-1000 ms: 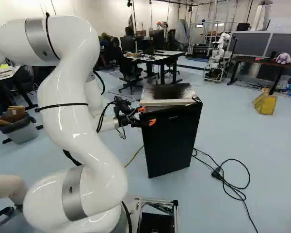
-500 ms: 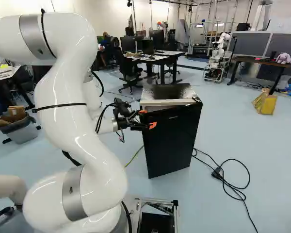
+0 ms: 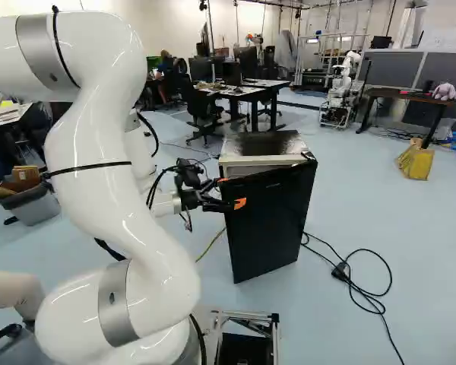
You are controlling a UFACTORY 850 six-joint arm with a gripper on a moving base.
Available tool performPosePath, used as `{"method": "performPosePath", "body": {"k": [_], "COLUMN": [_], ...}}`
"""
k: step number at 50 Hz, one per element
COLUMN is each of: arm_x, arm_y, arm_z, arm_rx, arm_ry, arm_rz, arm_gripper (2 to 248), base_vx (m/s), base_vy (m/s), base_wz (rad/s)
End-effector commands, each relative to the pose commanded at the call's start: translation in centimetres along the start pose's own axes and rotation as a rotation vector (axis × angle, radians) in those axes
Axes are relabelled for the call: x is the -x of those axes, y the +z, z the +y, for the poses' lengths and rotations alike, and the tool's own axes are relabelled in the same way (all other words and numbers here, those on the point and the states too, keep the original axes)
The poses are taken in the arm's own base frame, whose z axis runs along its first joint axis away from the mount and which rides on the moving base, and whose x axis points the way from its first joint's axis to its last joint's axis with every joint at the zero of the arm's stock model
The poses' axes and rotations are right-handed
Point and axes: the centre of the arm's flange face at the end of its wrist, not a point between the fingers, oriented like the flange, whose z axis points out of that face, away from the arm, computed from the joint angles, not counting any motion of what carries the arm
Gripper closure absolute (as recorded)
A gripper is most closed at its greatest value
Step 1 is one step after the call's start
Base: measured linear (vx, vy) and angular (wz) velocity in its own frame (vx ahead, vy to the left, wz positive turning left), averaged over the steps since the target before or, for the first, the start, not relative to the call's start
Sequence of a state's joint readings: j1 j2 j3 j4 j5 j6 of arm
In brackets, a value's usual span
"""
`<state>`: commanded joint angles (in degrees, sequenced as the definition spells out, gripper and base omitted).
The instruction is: Grab a drink from the fridge
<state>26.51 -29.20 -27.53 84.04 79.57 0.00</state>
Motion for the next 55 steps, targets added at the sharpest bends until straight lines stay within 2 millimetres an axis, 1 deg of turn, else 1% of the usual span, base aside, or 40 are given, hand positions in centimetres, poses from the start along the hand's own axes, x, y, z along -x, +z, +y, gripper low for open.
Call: {"method": "performPosePath", "body": {"k": [29, 55], "arm_x": [0.4, 0.7], "arm_y": [-1.7, -2.6], "arm_z": [4.1, 7.3], "arm_rx": [0.025, 0.059], "arm_ry": [-0.055, -0.098], "arm_rz": [-0.002, 0.001], "arm_gripper": [3, 3], "base_vx": [0.0, 0.0], "base_vy": [0.0, 0.0], "base_wz": [0.0, 0.0]}}
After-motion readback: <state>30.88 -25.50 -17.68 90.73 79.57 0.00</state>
